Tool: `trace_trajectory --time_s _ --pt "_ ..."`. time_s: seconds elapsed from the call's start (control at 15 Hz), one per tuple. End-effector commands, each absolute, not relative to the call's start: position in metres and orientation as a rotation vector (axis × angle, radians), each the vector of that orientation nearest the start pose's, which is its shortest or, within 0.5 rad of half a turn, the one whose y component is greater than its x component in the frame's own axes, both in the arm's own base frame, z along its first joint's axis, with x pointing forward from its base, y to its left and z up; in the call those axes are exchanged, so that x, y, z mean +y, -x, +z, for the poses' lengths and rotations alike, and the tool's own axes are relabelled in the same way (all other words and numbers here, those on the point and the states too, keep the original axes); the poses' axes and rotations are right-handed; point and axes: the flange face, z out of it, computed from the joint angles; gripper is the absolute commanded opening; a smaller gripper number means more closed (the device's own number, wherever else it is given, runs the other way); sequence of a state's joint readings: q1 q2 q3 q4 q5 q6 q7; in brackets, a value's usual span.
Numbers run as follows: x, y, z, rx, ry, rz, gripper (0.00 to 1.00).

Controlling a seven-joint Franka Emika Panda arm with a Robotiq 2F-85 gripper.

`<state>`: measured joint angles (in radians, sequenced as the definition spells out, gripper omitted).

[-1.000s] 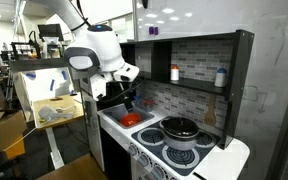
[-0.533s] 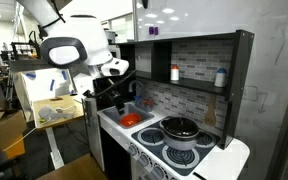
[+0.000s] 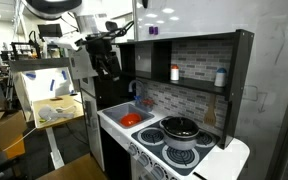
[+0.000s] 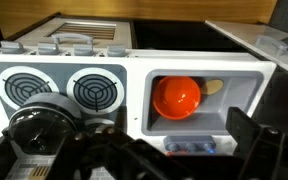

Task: Pick up the orange bowl from the top shelf of the cabinet and put it in the sink. Close the door of the top shelf

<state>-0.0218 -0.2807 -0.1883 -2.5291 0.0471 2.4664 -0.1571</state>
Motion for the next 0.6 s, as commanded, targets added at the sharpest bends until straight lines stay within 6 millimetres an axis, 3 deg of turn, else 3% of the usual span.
trace_trajectory --time_s 0.0,0.2,0.53 --pt "-0.089 -0.442 0.449 -0.012 3.087 -0.252 1.0" --pt "-0.084 -0.446 0.489 -0.144 3.043 -0.235 1.0" --pt "-0.087 -0.458 0.524 -0.255 3.001 -0.233 1.0"
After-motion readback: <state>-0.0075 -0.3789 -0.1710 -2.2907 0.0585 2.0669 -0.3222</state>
